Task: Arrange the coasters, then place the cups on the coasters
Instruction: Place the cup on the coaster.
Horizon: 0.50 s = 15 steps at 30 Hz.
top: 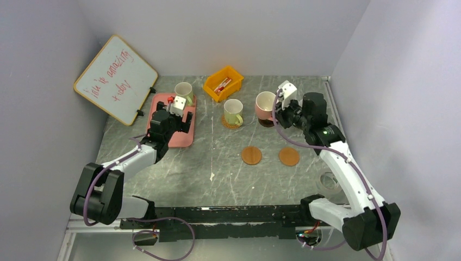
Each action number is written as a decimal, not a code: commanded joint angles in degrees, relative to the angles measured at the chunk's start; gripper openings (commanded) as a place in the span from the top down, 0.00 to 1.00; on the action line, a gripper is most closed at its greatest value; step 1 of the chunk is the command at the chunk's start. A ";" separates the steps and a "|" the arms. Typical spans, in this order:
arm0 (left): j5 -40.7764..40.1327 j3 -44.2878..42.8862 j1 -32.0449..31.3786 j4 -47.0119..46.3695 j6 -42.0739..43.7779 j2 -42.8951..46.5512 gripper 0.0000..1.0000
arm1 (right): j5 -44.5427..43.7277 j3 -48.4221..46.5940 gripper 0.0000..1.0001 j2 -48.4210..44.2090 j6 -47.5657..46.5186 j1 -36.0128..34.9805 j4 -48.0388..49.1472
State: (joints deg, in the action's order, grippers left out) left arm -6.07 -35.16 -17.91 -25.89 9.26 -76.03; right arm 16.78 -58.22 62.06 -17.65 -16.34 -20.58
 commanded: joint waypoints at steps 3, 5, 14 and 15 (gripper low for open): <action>0.78 -1.36 0.16 -2.15 -0.48 -0.39 0.04 | 5.98 -0.53 1.00 -5.80 -3.60 4.23 1.49; 0.78 -1.48 0.16 -1.93 -0.45 -0.58 0.04 | 5.13 0.11 1.00 -6.48 -3.74 5.33 0.23; 1.06 -1.66 0.16 -1.97 -0.40 -1.26 0.04 | 2.49 7.12 1.00 -16.13 -6.31 8.24 -1.47; 1.08 -1.73 0.18 -1.89 -0.44 -1.35 0.04 | 2.11 7.00 1.00 -16.35 -6.48 8.35 -2.56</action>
State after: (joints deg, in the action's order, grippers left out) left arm -5.85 -35.16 -17.91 -25.89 9.28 -76.77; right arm 19.40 -50.72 50.00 -22.22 -8.51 -26.76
